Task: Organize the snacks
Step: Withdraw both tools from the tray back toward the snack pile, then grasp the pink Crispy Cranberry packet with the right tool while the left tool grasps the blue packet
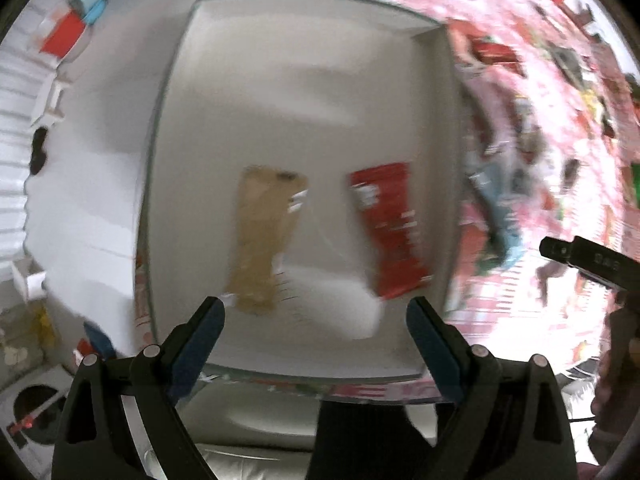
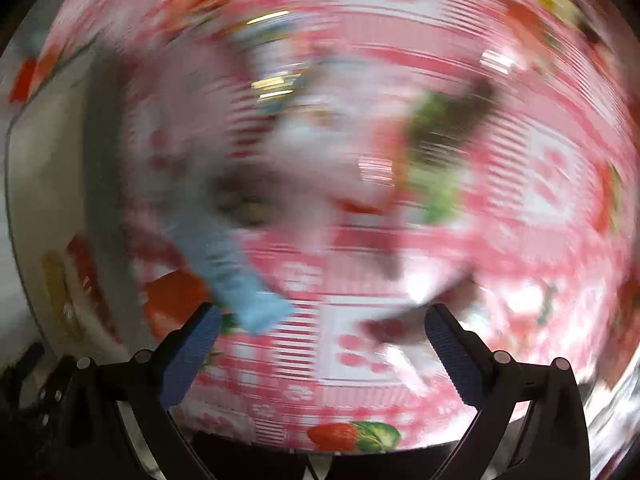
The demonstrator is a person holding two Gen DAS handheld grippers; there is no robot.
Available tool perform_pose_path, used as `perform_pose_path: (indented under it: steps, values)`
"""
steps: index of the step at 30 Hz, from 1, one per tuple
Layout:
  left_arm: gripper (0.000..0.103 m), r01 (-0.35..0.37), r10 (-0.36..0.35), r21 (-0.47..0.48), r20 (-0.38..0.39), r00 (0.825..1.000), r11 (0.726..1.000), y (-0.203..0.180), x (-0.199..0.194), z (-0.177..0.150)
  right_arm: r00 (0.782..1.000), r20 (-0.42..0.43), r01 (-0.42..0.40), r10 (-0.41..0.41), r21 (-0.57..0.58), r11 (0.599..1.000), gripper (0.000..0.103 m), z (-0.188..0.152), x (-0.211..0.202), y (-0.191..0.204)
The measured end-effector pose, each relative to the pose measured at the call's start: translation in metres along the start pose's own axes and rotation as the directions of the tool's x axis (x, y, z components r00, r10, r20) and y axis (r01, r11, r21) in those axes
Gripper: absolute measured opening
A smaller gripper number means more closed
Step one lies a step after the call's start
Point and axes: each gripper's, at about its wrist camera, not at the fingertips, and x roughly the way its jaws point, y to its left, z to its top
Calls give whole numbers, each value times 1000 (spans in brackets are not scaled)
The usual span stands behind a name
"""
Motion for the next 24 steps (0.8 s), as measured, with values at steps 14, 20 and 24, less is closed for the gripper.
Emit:
perform_pose_path:
  steps: [14,20,24]
  values:
    - [94,158,-149,155,-69,986,975,-123,-9,36,989,-114,-48,99,386,921,102,-37,23,-64]
    - [94,153,-147,28,-152,977,988,-146,26,44,995,-99,25,-1,246,969,102,-21,34,-62]
    - [94,102,-114,-73,-179,977,992,-147,48,46,995,-100,8,7,154,988,102,-13,28,-63]
